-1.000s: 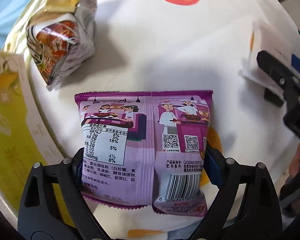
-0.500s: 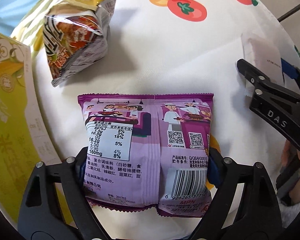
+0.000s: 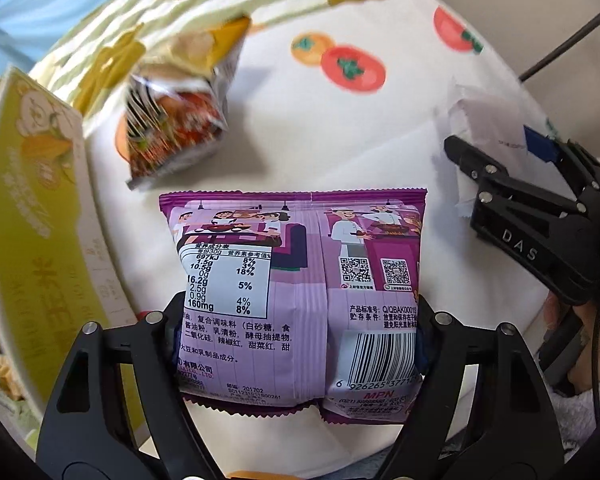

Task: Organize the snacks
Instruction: 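Grasp the pale pink bag with the right tool, then carry both bags over the box and open both tools to drop them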

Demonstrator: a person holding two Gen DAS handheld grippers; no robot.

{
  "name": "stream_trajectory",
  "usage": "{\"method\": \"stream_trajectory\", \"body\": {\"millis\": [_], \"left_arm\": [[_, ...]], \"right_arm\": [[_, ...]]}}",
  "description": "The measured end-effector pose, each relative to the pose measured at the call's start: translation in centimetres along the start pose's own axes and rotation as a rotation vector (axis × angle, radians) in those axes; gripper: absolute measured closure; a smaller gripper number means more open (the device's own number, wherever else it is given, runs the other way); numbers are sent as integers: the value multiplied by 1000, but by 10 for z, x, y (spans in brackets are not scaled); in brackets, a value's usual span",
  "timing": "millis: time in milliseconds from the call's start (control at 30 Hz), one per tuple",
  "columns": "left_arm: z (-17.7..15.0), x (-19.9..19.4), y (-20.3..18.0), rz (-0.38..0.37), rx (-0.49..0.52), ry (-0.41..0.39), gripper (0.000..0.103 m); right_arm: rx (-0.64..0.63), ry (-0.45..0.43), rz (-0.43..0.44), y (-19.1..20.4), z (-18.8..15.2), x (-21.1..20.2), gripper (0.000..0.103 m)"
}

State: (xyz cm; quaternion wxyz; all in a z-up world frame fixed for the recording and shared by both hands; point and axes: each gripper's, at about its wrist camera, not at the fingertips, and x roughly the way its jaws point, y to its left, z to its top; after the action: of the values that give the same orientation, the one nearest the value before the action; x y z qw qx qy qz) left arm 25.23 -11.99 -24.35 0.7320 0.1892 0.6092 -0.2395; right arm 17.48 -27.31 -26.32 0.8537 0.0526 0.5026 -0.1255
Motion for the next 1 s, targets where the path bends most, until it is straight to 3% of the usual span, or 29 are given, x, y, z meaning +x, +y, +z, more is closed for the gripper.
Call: {"method": "stream_trajectory", "body": {"millis": [333,600,833,1000], "left_arm": [[-8,-105,16,-7,-116,-209,27],[-41,-182,96,67,-279,-356,27],[-78,-211,180,123,-404,-384,27],[-95,-201,237,97,-468,-356,27]], "right_arm": [[-76,-132,80,16,40,-66,37],[-177,-197,282,76,73,-124,37],[-269,-228,465,163,80,-160,37],[-299,-218,540,219,79,-171,37]]}}
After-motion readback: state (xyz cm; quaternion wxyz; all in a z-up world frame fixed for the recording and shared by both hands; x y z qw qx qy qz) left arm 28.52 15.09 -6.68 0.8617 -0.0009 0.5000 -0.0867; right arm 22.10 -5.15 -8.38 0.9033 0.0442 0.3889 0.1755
